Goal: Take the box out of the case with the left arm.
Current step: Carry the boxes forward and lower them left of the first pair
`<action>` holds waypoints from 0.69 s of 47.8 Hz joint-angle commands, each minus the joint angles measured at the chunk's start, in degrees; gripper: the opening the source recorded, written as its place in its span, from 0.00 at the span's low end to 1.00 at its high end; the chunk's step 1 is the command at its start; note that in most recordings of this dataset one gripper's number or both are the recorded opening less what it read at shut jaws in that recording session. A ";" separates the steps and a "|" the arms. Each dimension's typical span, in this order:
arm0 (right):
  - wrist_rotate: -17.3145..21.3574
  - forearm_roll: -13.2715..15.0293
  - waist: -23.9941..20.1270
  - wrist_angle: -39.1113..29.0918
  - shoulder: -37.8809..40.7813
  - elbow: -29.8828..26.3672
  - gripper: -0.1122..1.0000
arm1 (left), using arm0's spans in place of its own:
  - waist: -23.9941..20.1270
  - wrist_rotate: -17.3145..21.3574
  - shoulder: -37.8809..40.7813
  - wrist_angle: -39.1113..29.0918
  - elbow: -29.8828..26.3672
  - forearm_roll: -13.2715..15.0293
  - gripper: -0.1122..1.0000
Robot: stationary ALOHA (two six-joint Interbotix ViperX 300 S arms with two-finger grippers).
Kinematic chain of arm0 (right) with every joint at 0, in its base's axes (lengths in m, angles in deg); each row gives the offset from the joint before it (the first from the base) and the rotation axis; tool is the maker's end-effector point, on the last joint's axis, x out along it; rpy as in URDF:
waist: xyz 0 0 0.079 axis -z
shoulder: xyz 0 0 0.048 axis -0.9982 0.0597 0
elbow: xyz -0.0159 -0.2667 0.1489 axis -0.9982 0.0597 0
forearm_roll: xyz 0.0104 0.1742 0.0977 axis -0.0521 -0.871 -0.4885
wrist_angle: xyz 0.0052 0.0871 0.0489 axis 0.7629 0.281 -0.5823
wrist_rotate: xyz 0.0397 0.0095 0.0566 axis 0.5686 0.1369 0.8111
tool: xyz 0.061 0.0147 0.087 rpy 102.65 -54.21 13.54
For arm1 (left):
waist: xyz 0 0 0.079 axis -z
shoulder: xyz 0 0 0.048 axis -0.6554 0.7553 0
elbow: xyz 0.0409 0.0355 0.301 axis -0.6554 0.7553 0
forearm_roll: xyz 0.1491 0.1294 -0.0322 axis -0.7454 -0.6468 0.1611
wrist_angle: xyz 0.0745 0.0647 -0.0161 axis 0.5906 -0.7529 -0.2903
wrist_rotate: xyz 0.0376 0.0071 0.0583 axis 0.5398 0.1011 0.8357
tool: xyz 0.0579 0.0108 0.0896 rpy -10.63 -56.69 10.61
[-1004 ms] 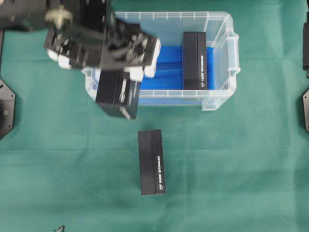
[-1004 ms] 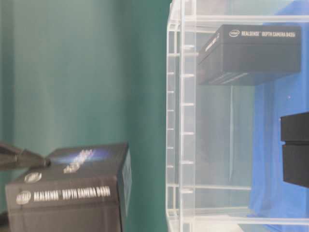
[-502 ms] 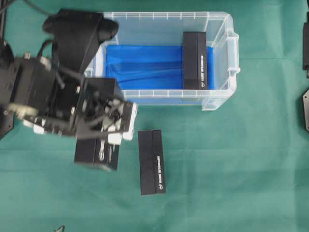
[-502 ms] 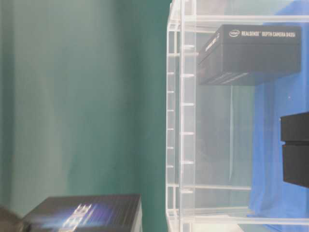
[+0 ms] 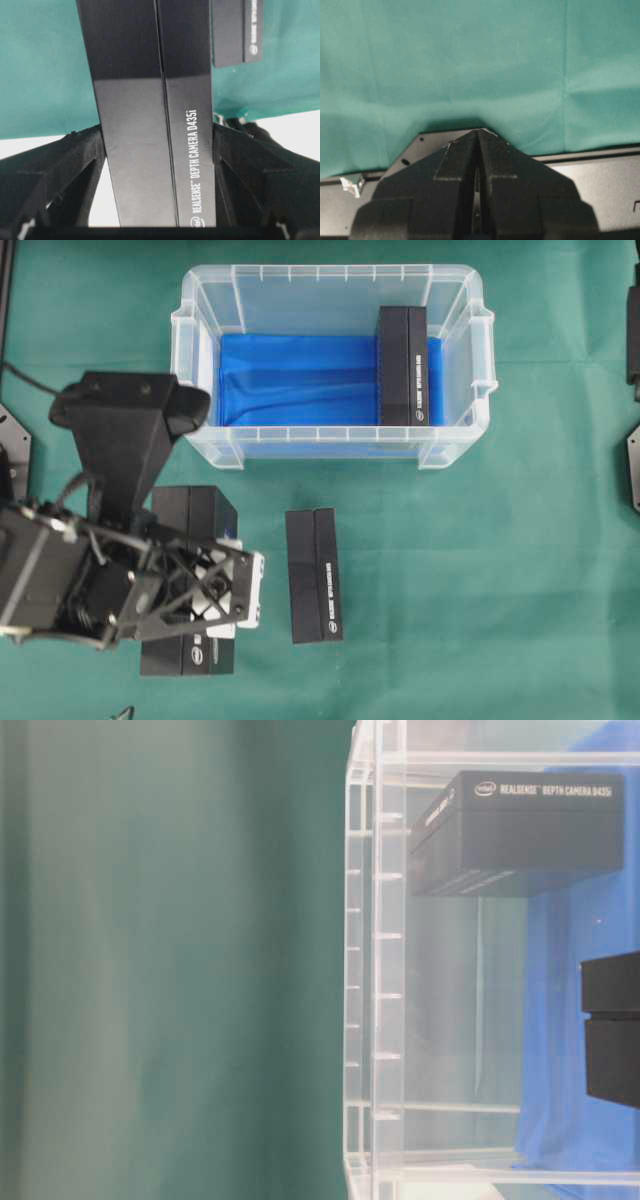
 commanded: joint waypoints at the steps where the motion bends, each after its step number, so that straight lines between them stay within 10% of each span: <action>1: 0.00 -0.09 0.00 0.62 0.00 -0.62 0.11 | 0.18 -0.09 -0.26 0.09 -2.37 -0.44 0.67; 33: 0.00 -0.09 0.09 0.70 0.09 -0.53 0.11 | -0.62 -0.18 0.26 0.79 1.23 -1.58 0.67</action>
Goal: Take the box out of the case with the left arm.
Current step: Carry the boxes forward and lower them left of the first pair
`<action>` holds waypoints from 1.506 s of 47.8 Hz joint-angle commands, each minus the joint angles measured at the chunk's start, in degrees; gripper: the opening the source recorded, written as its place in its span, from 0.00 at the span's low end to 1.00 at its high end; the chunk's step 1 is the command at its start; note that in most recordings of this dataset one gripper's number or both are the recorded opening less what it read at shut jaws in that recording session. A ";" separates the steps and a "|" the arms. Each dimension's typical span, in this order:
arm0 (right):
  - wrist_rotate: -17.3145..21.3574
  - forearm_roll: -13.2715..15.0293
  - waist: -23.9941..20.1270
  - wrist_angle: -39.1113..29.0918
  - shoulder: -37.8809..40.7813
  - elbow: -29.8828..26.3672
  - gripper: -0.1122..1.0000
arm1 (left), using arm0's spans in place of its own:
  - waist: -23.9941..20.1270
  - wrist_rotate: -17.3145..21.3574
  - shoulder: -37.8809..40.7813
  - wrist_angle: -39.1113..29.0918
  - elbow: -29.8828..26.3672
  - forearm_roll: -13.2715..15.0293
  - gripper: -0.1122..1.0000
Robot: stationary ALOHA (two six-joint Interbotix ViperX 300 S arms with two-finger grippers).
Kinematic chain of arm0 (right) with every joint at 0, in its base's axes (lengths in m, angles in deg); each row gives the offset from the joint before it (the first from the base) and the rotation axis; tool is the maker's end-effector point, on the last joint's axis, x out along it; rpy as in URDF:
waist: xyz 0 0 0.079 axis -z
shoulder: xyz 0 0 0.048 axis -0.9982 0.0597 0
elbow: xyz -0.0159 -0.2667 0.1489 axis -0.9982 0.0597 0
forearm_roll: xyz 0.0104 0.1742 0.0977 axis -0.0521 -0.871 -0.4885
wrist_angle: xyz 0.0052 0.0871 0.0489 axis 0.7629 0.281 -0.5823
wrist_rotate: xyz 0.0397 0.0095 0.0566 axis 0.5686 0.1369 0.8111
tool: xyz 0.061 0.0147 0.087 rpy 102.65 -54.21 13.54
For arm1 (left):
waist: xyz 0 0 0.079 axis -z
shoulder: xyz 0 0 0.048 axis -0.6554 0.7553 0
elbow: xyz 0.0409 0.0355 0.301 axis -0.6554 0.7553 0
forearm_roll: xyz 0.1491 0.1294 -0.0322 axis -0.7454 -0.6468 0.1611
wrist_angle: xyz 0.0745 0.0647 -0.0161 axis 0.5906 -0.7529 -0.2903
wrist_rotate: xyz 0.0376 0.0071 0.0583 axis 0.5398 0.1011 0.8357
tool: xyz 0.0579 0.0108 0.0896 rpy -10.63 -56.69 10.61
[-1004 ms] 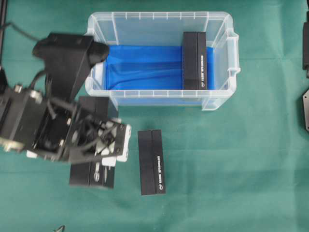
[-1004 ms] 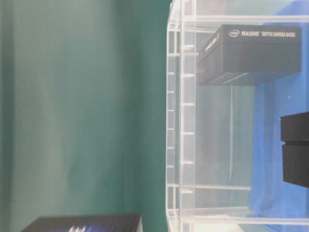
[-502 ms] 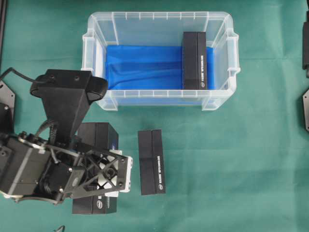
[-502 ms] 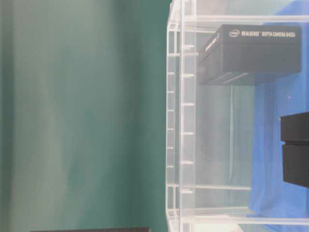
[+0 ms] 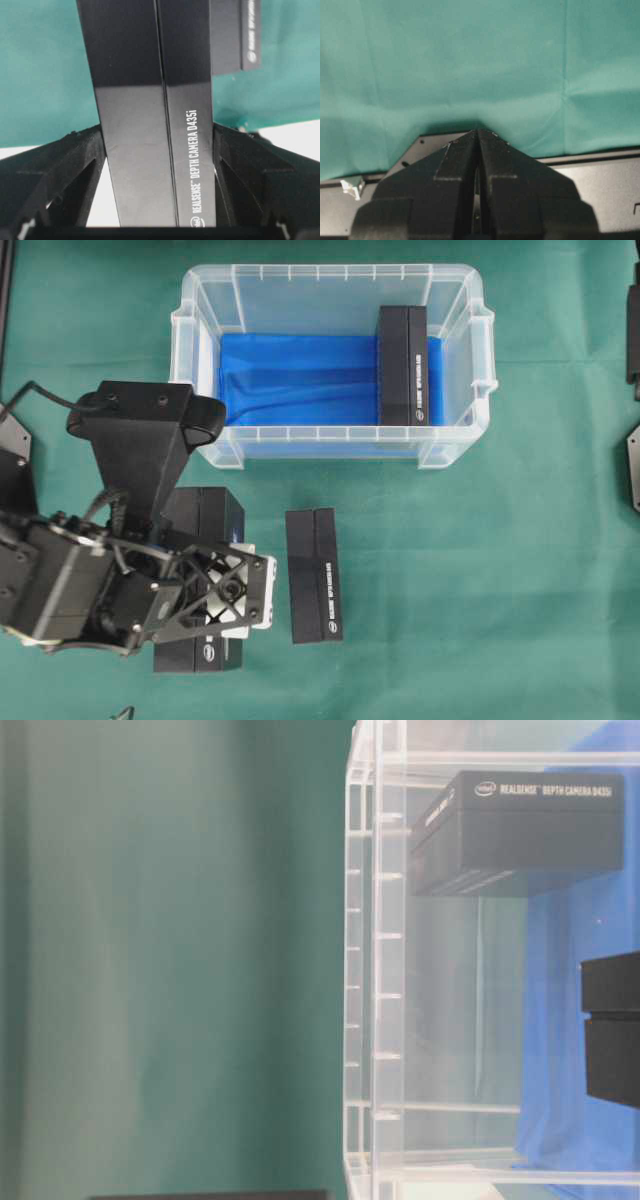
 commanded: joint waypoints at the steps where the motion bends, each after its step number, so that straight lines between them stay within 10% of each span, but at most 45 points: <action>1: 0.00 -0.09 0.00 0.35 0.09 -0.62 0.11 | -0.18 0.00 -0.97 0.79 0.53 -0.44 0.67; 47: 0.09 -0.09 0.00 0.26 0.18 -0.62 0.11 | -0.53 -2.90 0.62 29.71 28.04 -1.23 0.67; 72: 0.09 -0.70 0.00 0.18 0.26 -0.62 0.11 | -0.53 -2.72 2.90 35.33 31.29 -0.70 0.67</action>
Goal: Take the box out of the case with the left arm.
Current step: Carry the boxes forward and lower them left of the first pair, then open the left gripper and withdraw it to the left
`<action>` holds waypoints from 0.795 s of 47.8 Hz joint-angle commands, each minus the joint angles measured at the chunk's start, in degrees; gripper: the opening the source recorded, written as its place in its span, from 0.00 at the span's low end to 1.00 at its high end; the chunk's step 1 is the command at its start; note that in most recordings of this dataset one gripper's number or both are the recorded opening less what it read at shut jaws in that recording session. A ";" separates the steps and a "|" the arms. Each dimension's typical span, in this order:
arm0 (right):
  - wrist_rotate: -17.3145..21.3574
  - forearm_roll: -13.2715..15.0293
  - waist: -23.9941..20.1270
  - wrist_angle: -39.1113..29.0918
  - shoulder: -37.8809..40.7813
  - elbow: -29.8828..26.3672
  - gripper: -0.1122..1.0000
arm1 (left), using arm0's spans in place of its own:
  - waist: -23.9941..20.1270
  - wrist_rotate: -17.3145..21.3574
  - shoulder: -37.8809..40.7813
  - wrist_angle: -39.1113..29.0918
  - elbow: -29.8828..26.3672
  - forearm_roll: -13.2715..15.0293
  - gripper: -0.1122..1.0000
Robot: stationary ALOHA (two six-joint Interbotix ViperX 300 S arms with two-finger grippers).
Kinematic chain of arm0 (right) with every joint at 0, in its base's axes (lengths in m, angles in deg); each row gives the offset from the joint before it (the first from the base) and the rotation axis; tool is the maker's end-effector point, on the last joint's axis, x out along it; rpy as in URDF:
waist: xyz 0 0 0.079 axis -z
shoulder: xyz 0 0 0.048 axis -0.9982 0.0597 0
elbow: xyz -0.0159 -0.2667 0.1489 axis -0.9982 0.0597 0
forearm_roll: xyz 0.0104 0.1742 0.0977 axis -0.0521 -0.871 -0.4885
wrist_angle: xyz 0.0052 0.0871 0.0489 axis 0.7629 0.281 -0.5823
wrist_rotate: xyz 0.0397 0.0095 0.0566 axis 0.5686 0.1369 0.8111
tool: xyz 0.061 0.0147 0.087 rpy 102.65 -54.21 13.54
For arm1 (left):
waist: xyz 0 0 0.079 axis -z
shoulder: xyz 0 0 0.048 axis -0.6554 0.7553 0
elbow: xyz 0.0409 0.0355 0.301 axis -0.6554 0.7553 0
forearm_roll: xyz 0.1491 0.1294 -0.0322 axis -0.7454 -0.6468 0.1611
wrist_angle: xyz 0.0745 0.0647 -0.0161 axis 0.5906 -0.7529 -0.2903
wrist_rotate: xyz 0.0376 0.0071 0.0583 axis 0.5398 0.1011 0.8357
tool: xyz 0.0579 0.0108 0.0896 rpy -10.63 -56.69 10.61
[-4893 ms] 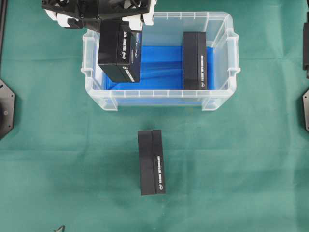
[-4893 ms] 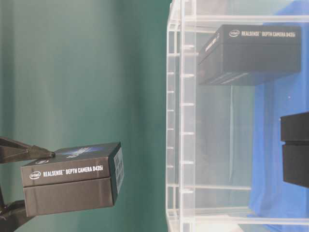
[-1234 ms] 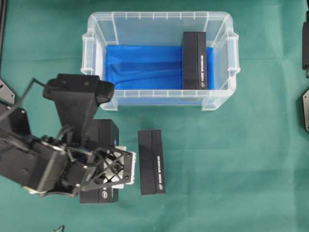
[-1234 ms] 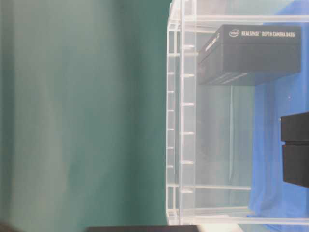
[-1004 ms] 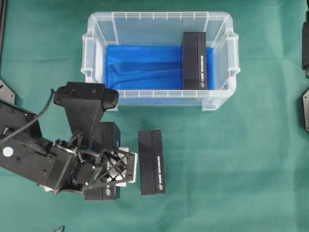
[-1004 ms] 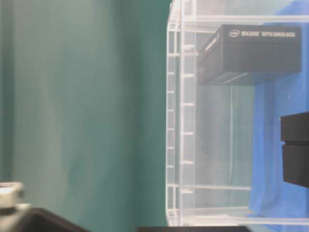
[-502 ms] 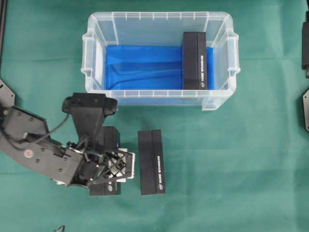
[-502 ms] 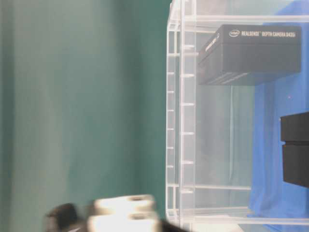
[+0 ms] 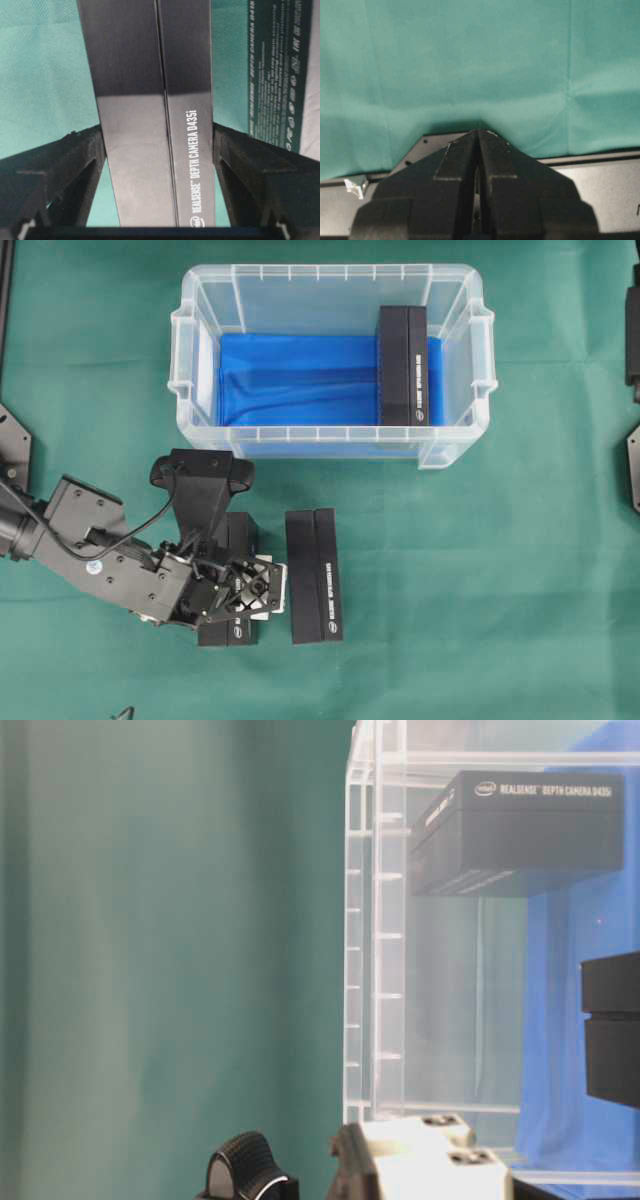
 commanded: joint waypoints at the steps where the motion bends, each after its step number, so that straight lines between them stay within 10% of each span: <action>1: 0.09 -0.18 0.09 0.18 0.18 -0.53 0.11 | -0.09 0.09 -1.41 0.44 -0.44 0.00 0.67; 26: 0.09 -0.18 0.00 0.26 0.44 -0.62 0.11 | -0.18 0.44 -1.49 0.97 -0.53 1.05 0.68; 38: 0.09 -0.18 0.00 0.26 0.44 -0.62 0.11 | -0.09 0.53 -1.58 1.05 -1.05 1.23 0.92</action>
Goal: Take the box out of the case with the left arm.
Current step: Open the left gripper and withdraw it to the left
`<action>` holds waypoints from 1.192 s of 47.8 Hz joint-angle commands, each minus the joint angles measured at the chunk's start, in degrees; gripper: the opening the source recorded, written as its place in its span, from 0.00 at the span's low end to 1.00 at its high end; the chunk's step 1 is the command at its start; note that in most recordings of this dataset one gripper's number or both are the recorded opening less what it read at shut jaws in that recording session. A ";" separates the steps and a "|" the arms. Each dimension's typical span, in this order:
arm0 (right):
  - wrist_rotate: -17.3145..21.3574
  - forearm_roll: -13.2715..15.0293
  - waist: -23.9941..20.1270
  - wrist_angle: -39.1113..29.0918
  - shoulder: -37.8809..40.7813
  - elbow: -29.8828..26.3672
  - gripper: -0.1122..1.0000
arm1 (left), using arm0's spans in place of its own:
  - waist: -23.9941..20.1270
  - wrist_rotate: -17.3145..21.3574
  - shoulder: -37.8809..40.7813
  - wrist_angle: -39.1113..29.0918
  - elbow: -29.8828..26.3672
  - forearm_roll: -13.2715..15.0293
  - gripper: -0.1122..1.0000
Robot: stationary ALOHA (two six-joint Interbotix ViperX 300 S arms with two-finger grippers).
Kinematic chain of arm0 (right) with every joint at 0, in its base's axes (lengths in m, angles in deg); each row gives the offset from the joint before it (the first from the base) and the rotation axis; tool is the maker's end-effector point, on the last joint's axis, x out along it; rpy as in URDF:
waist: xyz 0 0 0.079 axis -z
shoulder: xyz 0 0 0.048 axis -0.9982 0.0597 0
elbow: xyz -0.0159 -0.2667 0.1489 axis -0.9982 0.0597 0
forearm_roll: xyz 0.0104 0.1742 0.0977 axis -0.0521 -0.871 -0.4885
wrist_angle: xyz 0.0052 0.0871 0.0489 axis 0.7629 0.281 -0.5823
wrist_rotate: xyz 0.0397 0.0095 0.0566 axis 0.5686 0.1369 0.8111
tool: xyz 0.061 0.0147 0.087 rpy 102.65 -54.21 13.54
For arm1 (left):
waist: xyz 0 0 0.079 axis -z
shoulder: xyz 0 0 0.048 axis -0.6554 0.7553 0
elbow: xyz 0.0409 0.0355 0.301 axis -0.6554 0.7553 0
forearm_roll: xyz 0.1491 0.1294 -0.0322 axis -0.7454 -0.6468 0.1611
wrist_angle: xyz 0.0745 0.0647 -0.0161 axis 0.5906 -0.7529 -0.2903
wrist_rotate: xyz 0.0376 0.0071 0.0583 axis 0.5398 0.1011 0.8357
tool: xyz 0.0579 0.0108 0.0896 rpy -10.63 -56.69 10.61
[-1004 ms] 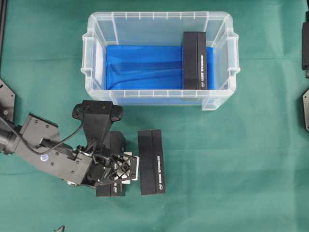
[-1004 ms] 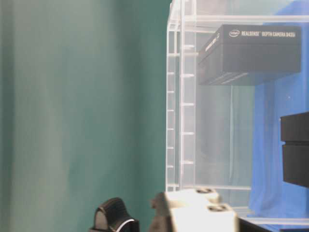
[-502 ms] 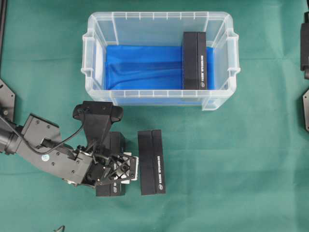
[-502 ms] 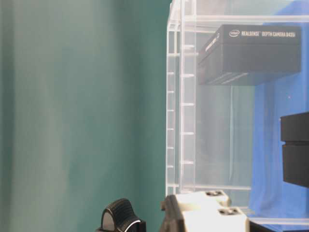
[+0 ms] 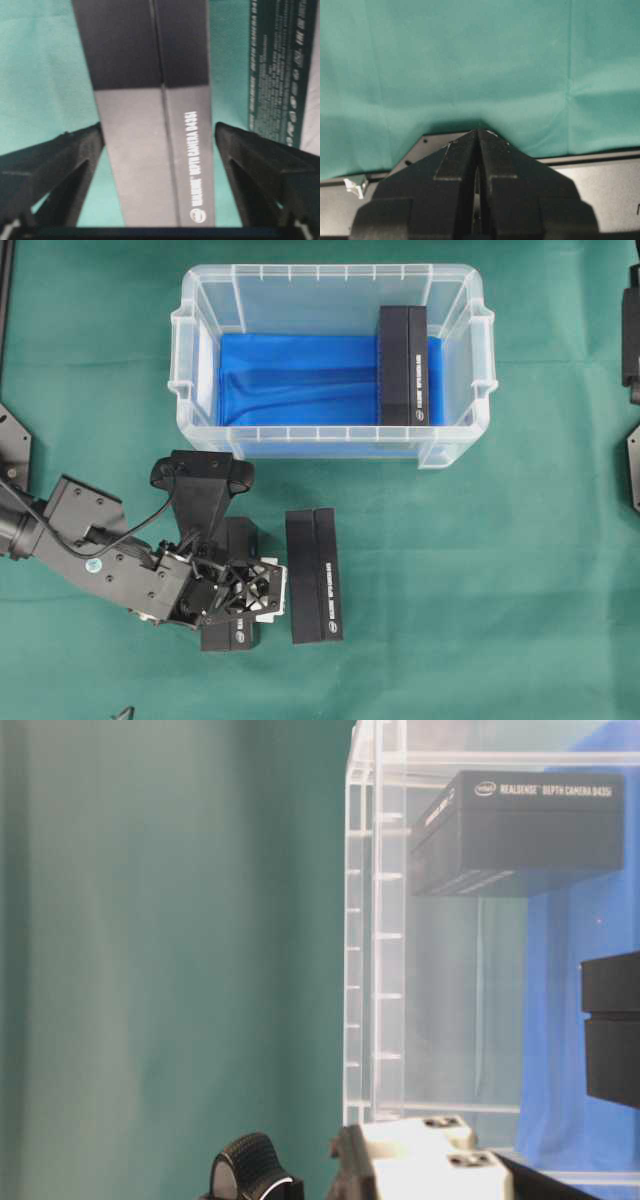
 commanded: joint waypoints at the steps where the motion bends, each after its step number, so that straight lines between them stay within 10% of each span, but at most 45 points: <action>1: 0.18 -0.09 0.00 0.26 0.09 -0.62 0.11 | 0.00 0.00 -1.49 0.18 -1.32 0.09 0.91; 57: 0.09 0.09 0.00 0.35 0.62 -0.53 0.11 | -1.14 2.81 -10.72 -21.01 -16.26 -0.62 0.91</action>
